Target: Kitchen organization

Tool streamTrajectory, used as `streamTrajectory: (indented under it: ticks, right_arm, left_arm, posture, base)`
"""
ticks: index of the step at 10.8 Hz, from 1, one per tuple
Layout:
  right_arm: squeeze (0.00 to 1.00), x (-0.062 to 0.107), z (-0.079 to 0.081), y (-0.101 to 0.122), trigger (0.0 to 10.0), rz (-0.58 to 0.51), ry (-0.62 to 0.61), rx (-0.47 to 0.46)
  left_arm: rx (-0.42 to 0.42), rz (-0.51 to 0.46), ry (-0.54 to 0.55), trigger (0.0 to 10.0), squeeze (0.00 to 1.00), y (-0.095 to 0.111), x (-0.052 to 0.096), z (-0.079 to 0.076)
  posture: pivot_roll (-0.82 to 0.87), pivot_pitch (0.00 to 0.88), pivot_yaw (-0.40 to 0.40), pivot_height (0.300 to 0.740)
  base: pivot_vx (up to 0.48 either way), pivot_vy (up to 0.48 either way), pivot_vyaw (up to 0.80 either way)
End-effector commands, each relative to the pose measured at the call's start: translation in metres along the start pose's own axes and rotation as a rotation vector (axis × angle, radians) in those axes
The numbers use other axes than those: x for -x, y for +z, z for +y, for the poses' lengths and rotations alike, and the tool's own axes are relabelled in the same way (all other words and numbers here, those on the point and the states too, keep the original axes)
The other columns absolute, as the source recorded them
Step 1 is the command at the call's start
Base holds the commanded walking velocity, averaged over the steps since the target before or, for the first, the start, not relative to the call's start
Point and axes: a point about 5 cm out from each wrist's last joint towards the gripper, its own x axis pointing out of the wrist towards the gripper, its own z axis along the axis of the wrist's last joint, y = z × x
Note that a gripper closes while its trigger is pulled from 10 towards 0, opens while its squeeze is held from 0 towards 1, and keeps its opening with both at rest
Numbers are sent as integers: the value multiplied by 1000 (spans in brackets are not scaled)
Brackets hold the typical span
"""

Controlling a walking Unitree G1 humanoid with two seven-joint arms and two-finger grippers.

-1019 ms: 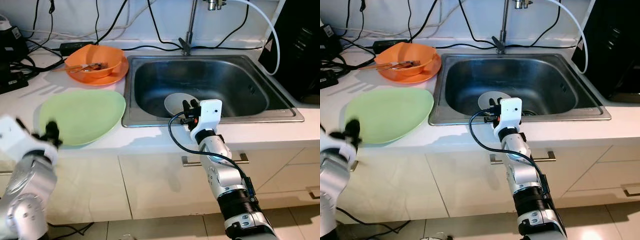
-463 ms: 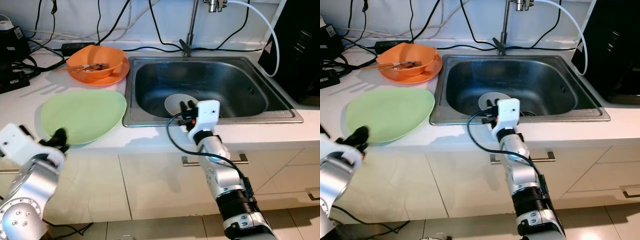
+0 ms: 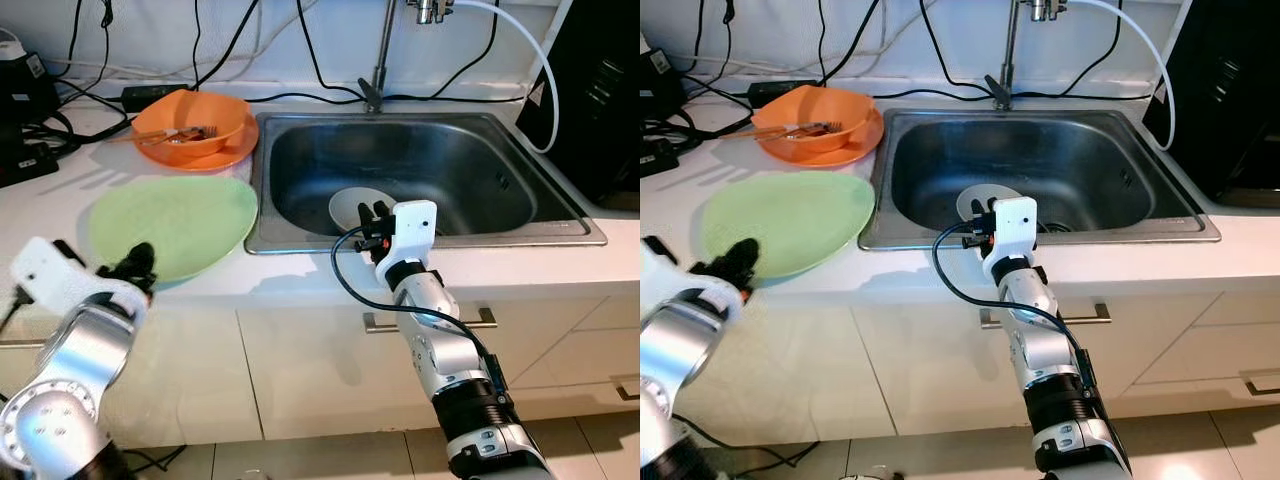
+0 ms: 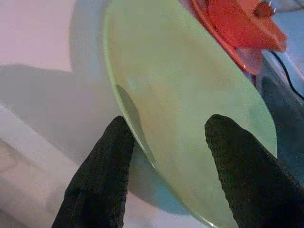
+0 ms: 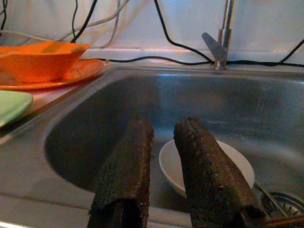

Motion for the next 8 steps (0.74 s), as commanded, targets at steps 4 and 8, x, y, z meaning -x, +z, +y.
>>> streamTrajectory:
  ticks: [4, 8]
  right_arm:
    - [0, 1, -4, 2, 10000, -7, -11, 4]
    - [0, 0, -5, 3, 10000, -9, -17, 6]
  left_arm:
    - [253, 154, -96, 10000, 0, -32, -13, -10]
    - [290, 109, -90, 10000, 0, -41, -26, -21]
  posture:
    - [165, 0, 20, 740]
    - [153, 0, 16, 740]
  base:
    - [0, 0, 0]
    - [0, 0, 0]
